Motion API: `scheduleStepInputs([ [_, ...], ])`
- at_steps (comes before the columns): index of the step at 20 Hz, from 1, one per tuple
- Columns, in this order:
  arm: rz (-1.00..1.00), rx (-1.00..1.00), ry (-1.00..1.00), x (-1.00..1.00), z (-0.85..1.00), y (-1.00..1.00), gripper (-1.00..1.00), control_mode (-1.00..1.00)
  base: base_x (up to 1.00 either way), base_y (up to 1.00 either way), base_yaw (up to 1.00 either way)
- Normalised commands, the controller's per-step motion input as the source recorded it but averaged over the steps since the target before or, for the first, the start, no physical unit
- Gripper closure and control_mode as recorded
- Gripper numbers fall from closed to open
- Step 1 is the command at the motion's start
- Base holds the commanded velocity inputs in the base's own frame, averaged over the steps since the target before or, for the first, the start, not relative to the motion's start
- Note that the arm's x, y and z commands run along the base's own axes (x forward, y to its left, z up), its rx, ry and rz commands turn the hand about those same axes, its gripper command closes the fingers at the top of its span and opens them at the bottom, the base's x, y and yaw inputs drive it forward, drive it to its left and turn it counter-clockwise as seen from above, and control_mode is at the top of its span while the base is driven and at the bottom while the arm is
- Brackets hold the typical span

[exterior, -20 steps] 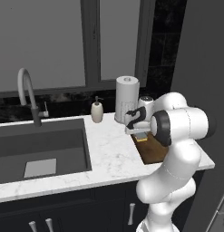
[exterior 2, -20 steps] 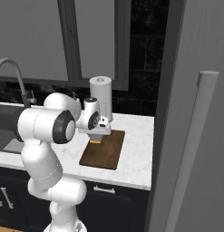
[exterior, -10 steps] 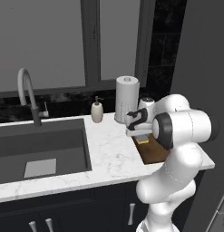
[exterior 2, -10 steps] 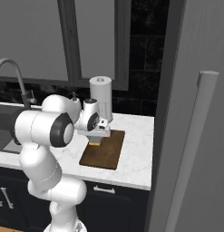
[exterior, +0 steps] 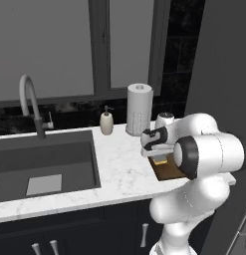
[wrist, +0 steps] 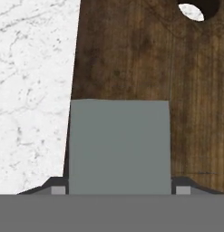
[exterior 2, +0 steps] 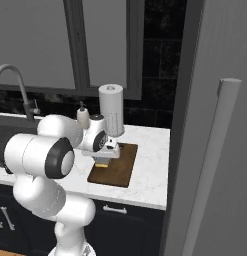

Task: Pick up the sponge from the counter and clean the cutting board by briefly scrubbing or pressing down on the cutting board. Once finished, release the sponge.

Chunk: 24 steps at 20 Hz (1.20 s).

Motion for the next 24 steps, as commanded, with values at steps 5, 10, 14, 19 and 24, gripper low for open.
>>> scheduleStepInputs([
  [5,0.0,0.0,0.0,-0.69,-0.19,0.0,1.0,-1.0,0.0,0.0,0.0],
  [10,0.0,0.0,0.0,-0.6,-0.15,0.0,1.0,-1.0,0.0,0.0,0.0],
  [14,0.0,0.0,0.0,-0.33,-0.04,0.0,1.0,-1.0,0.0,0.0,0.0],
  [19,0.0,0.0,0.0,-0.09,0.0,-0.08,1.0,-1.0,0.0,0.0,0.0],
  [24,-0.02,0.0,0.0,0.0,-0.03,-0.32,1.0,-1.0,0.0,0.0,0.0],
])
